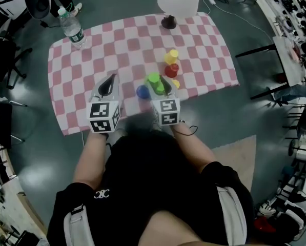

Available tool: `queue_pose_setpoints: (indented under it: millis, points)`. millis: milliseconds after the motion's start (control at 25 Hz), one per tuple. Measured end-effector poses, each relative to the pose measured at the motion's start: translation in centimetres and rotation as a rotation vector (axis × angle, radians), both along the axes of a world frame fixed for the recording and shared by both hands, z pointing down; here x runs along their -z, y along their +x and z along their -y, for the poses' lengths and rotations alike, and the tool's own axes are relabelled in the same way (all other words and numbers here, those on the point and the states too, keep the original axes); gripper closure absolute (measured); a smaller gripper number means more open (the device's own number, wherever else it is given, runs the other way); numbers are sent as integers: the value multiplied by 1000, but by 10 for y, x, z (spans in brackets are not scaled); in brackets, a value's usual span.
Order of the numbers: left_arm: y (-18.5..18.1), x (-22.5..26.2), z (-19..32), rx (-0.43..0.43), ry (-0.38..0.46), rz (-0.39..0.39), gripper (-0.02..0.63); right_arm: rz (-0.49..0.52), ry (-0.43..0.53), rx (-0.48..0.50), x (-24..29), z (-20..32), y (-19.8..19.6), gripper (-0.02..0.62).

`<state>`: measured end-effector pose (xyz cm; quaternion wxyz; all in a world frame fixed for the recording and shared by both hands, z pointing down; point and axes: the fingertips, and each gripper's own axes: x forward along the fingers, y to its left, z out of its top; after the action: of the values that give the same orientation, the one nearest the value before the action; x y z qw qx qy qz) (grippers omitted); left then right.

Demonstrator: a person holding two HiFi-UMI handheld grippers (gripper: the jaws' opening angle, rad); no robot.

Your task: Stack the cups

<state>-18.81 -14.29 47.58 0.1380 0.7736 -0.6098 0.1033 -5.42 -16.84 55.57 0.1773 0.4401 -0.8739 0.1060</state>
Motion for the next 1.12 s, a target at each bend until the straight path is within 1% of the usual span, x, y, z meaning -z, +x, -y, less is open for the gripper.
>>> queue_pose_setpoints:
  millis: [360,880,1000,1120]
  points:
    - [-2,-3,-6,8,-22,17,607,-15,-60,4,-34,-8,0,385]
    - [3,-2,-7,-10,-9,22,607,-20,-49,-15,-39,-15,0,386]
    - [5,-1,-5,-17,-4,21,607,21,-70,-33,-40,-13,2,383]
    - [6,0,-5,-19,1,18,607,68,-81,-29,-39,-15,1,382]
